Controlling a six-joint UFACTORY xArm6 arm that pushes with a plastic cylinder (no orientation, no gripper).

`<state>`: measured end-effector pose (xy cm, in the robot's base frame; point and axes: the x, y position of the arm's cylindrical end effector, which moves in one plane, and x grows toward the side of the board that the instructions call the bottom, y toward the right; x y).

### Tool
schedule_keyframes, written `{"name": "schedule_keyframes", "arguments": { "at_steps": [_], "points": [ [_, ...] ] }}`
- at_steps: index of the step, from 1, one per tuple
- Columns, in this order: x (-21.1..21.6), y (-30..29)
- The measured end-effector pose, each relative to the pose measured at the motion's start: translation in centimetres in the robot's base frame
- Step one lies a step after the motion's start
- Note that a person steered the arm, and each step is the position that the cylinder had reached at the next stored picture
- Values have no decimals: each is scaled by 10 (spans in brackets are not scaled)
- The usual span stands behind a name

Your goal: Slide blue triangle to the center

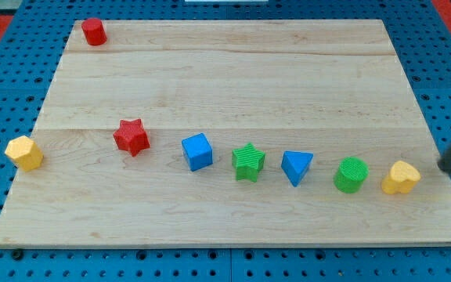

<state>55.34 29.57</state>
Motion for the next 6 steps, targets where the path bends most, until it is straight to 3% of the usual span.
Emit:
{"name": "schedule_keyframes", "arguments": {
  "at_steps": [1, 2, 3, 5, 6],
  "points": [
    [62, -46],
    [12, -169],
    [-2, -214],
    [-81, -194],
    [-50, -198]
  ]
}}
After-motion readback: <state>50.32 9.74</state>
